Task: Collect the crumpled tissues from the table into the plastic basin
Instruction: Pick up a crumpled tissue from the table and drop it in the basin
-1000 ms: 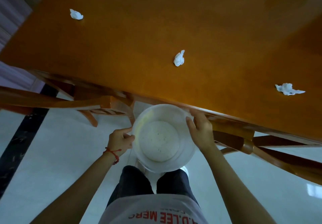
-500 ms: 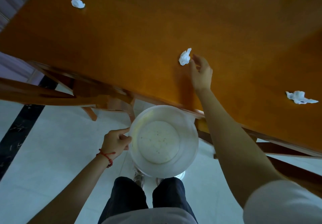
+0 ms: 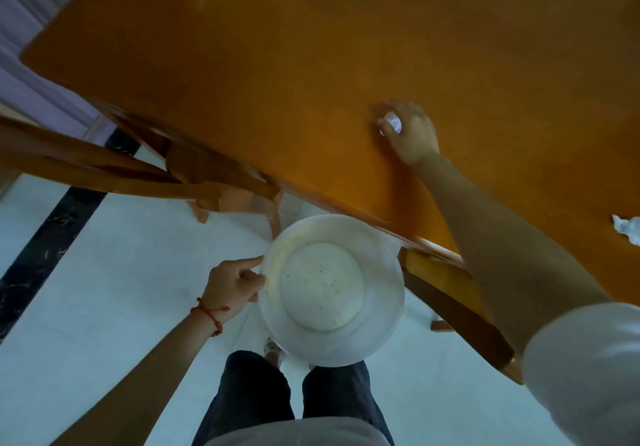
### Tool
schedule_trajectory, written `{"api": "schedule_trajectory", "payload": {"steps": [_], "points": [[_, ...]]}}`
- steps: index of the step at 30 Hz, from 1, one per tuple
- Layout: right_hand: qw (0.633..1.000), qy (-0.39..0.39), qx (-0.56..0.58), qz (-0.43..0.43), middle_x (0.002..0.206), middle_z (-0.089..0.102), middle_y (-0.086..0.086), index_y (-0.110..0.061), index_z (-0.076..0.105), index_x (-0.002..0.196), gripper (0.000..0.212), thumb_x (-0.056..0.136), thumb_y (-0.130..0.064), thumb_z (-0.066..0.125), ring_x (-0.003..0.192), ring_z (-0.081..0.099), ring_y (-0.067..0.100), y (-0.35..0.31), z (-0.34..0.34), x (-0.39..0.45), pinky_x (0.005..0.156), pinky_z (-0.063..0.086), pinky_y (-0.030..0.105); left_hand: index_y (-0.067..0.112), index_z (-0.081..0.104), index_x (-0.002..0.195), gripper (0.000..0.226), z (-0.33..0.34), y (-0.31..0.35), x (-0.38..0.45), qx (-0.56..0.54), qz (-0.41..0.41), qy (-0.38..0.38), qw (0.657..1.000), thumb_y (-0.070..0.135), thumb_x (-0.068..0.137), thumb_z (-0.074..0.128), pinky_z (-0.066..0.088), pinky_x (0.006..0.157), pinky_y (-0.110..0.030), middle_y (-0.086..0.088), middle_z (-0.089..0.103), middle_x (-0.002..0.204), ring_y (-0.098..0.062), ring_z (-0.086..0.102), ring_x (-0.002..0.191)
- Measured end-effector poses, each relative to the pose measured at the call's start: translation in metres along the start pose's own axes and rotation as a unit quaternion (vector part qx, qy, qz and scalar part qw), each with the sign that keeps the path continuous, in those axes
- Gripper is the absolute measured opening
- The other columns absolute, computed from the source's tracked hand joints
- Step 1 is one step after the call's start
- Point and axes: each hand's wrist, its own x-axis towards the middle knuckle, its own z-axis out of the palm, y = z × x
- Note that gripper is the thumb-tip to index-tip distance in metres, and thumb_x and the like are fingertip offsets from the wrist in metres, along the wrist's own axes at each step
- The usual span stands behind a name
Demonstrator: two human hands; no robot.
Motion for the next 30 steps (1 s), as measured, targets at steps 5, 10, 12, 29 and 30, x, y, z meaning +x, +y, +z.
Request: {"api": "schedule_trajectory", "payload": {"steps": [5,10,12,29,30], "points": [[1.0,-0.012,0.023,0.012,0.138,0.048,0.009,-0.019,0.048,0.13,0.042,0.088,-0.022,0.054,0.127,0.041,0.026,0.013,0.008,-0.014,0.101,0.037,0.038,0.013,0.058,0.119,0.04,0.001,-0.001,-0.002,0.005,-0.001,0.01,1.0,0.005,0.081,0.06,0.051,0.057,-0.007,0.019,0.064,0.049,-0.002,0.065,0.058],[0.999,0.018,0.04,0.016,0.132,0.054,0.011,-0.014,0.054,0.124,0.037,0.087,-0.018,0.057,0.121,0.048,0.028,0.013,0.006,-0.025,0.102,0.04,0.04,0.014,0.059,0.119,0.039,0.004,-0.002,-0.004,-0.007,-0.009,0.024,1.0,0.004,0.081,0.06,0.05,0.056,-0.007,0.003,0.067,0.052,0.0,0.064,0.056],[0.998,0.029,0.05,0.023,0.125,0.058,0.014,-0.01,0.057,0.119,0.033,0.086,-0.015,0.057,0.113,0.053,0.031,0.013,0.005,-0.029,0.095,0.043,0.04,0.014,0.059,0.118,0.039,0.006,-0.002,-0.005,-0.013,-0.013,0.027,0.999,0.003,0.081,0.059,0.051,0.055,-0.009,-0.002,0.067,0.054,0.0,0.065,0.056],[0.964,0.124,0.176,0.158,0.109,0.066,0.012,-0.008,0.061,0.108,0.029,0.084,-0.025,0.063,0.095,0.06,0.022,-0.056,0.006,-0.095,0.074,0.045,0.025,0.015,0.06,0.117,0.04,0.005,-0.001,-0.011,-0.03,-0.004,0.027,0.999,0.003,0.079,0.059,0.054,0.058,-0.013,-0.001,0.063,0.047,-0.002,0.061,0.05],[0.96,0.131,0.188,0.162,0.11,0.065,0.01,-0.009,0.061,0.11,0.03,0.084,-0.025,0.063,0.097,0.06,0.021,-0.063,0.008,-0.106,0.076,0.046,0.025,0.016,0.06,0.117,0.04,0.003,-0.002,-0.012,-0.031,-0.004,0.023,0.999,0.003,0.079,0.058,0.054,0.058,-0.013,0.004,0.061,0.044,-0.002,0.061,0.049]]}}
